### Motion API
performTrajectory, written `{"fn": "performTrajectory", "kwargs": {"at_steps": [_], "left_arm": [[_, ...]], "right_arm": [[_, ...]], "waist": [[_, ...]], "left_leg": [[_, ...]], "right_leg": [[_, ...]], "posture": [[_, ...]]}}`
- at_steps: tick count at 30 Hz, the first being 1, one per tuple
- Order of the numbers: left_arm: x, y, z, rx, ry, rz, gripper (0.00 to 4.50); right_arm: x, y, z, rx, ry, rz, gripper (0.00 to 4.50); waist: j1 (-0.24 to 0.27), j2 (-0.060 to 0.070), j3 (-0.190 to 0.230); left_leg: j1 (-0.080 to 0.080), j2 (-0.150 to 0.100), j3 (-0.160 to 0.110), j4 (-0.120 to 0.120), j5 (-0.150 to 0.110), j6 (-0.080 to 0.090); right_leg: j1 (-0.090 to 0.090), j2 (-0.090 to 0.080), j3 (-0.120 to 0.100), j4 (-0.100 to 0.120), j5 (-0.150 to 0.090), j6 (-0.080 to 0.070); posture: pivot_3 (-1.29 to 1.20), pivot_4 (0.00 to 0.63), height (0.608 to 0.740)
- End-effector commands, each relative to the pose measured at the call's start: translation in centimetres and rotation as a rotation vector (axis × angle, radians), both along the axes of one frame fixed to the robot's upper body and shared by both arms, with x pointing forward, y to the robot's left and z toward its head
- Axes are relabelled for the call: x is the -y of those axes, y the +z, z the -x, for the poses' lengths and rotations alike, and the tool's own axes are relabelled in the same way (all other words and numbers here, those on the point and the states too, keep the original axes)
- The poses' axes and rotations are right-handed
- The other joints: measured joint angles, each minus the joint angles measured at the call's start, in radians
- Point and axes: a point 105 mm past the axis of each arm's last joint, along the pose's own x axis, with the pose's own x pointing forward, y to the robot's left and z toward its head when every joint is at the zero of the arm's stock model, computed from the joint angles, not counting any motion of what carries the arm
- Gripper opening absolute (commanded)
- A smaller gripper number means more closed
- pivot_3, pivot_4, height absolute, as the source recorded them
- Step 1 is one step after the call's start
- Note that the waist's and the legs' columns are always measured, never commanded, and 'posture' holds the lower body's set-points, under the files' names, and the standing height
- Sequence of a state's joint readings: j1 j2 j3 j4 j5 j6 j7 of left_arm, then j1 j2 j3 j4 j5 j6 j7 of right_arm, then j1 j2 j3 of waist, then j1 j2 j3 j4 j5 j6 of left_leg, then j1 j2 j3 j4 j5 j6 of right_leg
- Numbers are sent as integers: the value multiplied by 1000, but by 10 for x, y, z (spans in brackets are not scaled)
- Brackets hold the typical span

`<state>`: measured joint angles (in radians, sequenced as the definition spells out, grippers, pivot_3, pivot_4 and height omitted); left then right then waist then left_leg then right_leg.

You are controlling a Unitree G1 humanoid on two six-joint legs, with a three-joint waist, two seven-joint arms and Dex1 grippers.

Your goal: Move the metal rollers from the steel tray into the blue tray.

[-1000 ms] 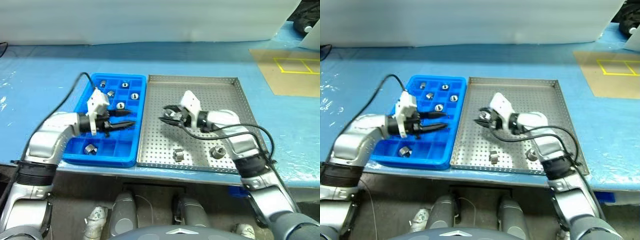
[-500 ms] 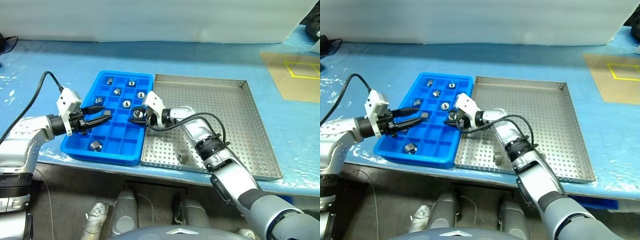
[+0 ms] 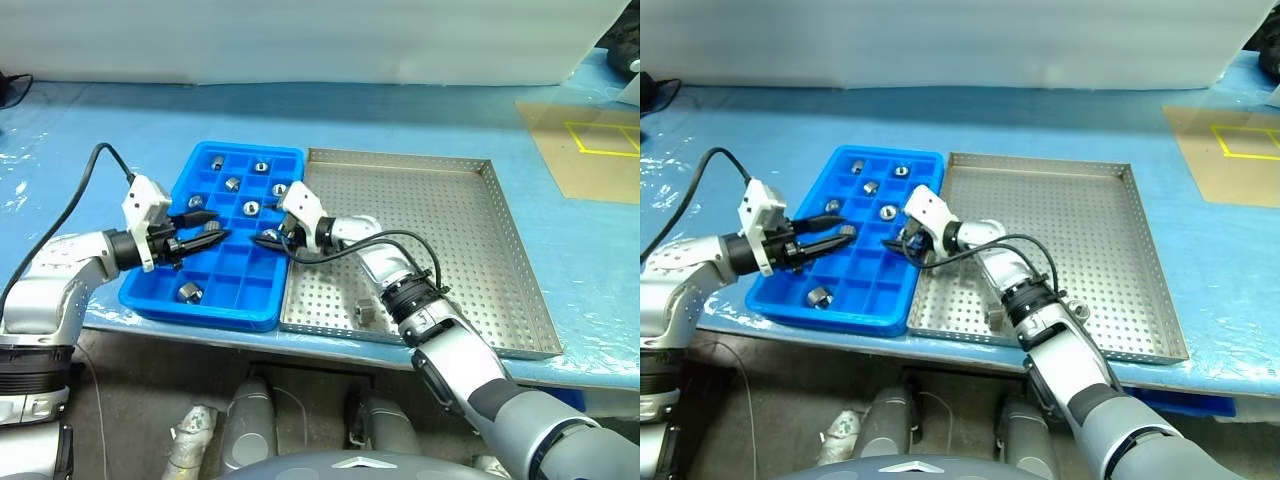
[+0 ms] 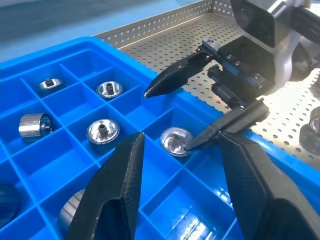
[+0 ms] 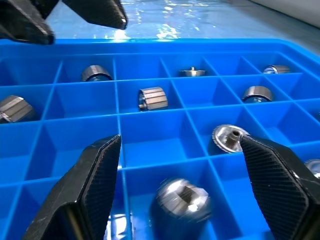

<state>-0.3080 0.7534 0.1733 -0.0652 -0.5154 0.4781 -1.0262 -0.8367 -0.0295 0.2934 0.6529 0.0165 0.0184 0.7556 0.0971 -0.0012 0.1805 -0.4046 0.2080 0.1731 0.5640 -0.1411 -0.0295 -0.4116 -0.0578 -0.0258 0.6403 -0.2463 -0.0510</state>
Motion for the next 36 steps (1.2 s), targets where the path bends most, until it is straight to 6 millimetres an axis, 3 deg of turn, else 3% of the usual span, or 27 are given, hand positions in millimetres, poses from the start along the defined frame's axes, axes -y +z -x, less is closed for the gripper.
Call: {"fn": "performTrajectory", "kwargs": {"at_steps": [1, 5, 11, 14, 16, 19, 24, 28, 36], "left_arm": [[11, 8, 2, 24, -55, 9, 2459], [23, 6, 3, 14, -99, 21, 2459], [45, 3, 3, 3, -175, 50, 2459], [63, -2, 3, -14, -249, 75, 2459], [69, -8, 0, -26, -271, 74, 2459], [72, -13, -4, -30, -274, 64, 2459], [82, -16, -4, -49, -340, 76, 2459], [82, -19, -9, -51, -342, 71, 2459], [80, -18, -15, -34, -347, 50, 2459]], "right_arm": [[14, 25, -8, 64, -54, -74, 3710], [42, 36, -3, 70, -57, -88, 3710], [102, 50, 30, 23, -18, -24, 3710], [151, 41, 65, -126, -13, 62, 3710], [173, 27, 81, -173, -51, 154, 3710], [183, 21, 91, -195, -76, 197, 3710], [227, -5, 109, -294, -207, 292, 3710], [238, -20, 123, -354, -236, 311, 3710], [260, -57, 119, -408, -349, 333, 3710]], "waist": [[0, 0, 0], [2, 0, 0], [-1, 0, 0], [4, 0, 0], [9, 0, 0], [-23, 0, 0], [-30, 1, -1], [-34, 1, -1], [-45, 1, -1]], "left_leg": [[0, 0, 0, 0, 0, 0], [0, 0, 0, 0, 0, 0], [1, 0, 0, 0, 0, 0], [2, 0, 1, -1, 0, 0], [3, -1, 0, -2, -1, 1], [6, -1, 2, -1, -2, 3], [9, -1, 3, -3, -3, 5], [9, -1, 3, -2, -4, 7], [9, -1, 3, -1, -5, 9]], "right_leg": [[0, 0, 0, 0, 0, 0], [0, 0, 0, 0, 0, 0], [1, 1, 1, -1, 0, 0], [2, 1, 1, -1, 0, 1], [5, 1, 2, -4, -2, 3], [7, 1, 4, -5, -2, 4], [8, 1, 5, -5, -2, 3], [8, 1, 5, -6, -2, 4], [10, 0, 5, -7, -2, 4]], "posture": [[86, 150, 740], [33, 150, 740], [-33, 150, 740], [-74, 150, 740], [-106, 150, 740], [-136, 150, 740], [-174, 150, 740], [-194, 150, 740], [-189, 150, 740]]}}
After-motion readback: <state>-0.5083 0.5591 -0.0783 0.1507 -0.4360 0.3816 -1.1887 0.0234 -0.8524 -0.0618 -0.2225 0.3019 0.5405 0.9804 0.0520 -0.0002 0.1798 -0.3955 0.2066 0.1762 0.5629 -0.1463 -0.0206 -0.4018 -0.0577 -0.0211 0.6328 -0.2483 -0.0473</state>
